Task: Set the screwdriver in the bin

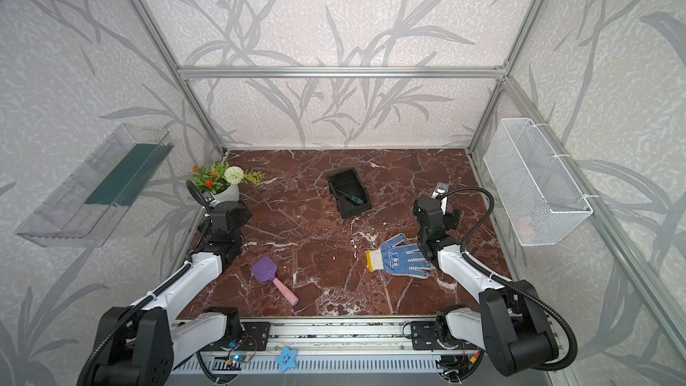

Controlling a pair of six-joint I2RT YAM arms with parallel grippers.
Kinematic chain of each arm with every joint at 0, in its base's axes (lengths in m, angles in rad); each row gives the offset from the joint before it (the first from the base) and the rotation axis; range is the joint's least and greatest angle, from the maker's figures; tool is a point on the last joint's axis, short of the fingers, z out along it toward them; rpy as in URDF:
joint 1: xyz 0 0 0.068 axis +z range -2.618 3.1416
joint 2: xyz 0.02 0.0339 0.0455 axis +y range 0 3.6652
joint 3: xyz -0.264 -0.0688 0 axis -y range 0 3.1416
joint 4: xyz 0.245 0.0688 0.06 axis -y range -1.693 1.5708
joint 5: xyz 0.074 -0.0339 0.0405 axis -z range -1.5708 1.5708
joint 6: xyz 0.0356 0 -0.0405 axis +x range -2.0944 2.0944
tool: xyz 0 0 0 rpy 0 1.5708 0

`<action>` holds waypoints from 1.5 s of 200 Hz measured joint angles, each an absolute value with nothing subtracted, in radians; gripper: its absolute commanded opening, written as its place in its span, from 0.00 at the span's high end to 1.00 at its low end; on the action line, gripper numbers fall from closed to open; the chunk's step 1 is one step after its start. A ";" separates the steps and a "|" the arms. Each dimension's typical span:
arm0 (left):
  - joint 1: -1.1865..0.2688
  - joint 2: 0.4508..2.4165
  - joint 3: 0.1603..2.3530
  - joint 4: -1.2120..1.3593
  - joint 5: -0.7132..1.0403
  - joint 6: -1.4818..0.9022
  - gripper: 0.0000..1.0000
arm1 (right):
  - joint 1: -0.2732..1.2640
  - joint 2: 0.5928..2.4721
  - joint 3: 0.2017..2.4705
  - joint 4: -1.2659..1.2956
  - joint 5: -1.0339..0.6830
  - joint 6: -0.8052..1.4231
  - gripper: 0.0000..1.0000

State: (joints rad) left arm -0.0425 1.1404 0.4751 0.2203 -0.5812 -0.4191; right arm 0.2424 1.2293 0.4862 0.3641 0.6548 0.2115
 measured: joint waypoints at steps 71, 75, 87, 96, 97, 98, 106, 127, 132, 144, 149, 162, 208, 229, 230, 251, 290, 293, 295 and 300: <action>-0.003 1.318 0.420 0.409 -0.657 -0.371 0.01 | 0.244 1.206 0.419 0.486 0.638 0.163 0.01; -0.001 1.325 0.420 0.421 -0.657 -0.367 0.01 | 0.244 1.204 0.414 0.492 0.637 0.160 0.01; 0.002 1.341 0.420 0.462 -0.656 -0.351 0.01 | 0.244 1.196 0.401 0.506 0.639 0.148 0.01; 0.003 1.345 0.419 0.488 -0.652 -0.337 0.01 | 0.244 1.192 0.393 0.514 0.646 0.136 0.01; 0.003 1.345 0.419 0.490 -0.652 -0.335 0.01 | 0.244 1.192 0.392 0.515 0.647 0.136 0.01; 0.003 1.345 0.419 0.493 -0.652 -0.334 0.01 | 0.244 1.192 0.392 0.516 0.648 0.136 0.01; 0.003 1.345 0.416 0.519 -0.641 -0.318 0.01 | 0.244 1.191 0.386 0.521 0.655 0.126 0.01; 0.003 1.352 0.383 0.636 -0.587 -0.272 0.01 | 0.244 1.193 0.374 0.539 0.665 0.114 0.01; 0.003 1.361 0.367 0.679 -0.574 -0.258 0.01 | 0.244 1.196 0.373 0.546 0.666 0.110 0.01; 0.003 1.401 0.323 0.785 -0.548 -0.228 0.01 | 0.245 1.208 0.373 0.561 0.670 0.102 0.01; 0.003 1.418 0.309 0.815 -0.540 -0.216 0.01 | 0.245 1.213 0.373 0.568 0.672 0.100 0.01; 0.003 1.435 0.286 0.831 -0.521 -0.202 0.01 | 0.247 1.226 0.371 0.588 0.672 0.093 0.01; 0.003 1.425 0.293 0.877 -0.448 -0.167 0.01 | 0.261 1.326 0.366 0.676 0.669 0.050 0.01; 0.003 1.452 0.292 0.928 -0.361 -0.131 0.01 | 0.290 1.383 0.366 0.728 0.667 0.014 0.01; 0.003 1.454 0.292 0.932 -0.359 -0.129 0.01 | 0.292 1.385 0.365 0.731 0.667 0.012 0.01; 0.003 1.560 0.279 1.059 -0.297 -0.097 0.01 | 0.323 1.449 0.346 0.842 0.662 -0.044 0.01; 0.003 1.560 0.317 1.008 -0.262 -0.081 0.01 | 0.325 1.530 0.321 0.957 0.608 -0.120 0.01; 0.003 1.559 0.328 0.993 -0.262 -0.082 0.01 | 0.313 1.530 0.324 0.951 0.590 -0.117 0.01; 0.003 1.557 0.334 0.984 -0.262 -0.082 0.01 | 0.309 1.530 0.325 0.948 0.583 -0.117 0.01; 0.003 1.551 0.349 0.963 -0.261 -0.083 0.01 | 0.289 1.525 0.331 0.937 0.554 -0.108 0.01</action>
